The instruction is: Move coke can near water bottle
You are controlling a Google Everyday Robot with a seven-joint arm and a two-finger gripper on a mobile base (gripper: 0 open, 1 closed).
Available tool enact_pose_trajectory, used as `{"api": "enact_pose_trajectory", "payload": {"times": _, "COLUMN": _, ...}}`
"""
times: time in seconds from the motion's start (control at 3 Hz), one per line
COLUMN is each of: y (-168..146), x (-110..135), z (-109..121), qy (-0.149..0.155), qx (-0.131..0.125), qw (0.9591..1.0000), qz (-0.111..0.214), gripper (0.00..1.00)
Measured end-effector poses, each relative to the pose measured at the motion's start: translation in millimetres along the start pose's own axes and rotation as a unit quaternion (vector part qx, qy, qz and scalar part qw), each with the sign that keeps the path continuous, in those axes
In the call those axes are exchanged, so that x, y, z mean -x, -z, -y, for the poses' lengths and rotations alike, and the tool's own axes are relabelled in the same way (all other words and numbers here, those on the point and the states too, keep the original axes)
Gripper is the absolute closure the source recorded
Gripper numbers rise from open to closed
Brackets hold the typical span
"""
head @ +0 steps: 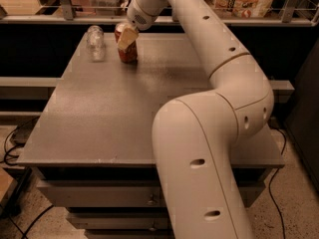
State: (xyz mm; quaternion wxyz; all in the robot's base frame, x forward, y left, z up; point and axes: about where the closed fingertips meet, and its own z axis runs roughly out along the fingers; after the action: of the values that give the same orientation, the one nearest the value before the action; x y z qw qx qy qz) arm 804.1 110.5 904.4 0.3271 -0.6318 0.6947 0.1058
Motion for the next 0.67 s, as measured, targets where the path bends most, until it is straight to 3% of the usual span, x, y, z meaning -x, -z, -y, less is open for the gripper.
{"api": "enact_pose_trajectory", "payload": {"times": 0.33, "y": -9.3, "x": 6.2, "z": -4.9, "qy": 0.01, "qx": 0.013, "qw": 0.9998, "qz": -0.009, "gripper": 0.0}}
{"api": "enact_pose_trajectory", "payload": {"times": 0.67, "y": -12.2, "x": 12.1, "z": -7.2, "qy": 0.011, "qx": 0.021, "qw": 0.9997, "qz": -0.004, "gripper": 0.0}}
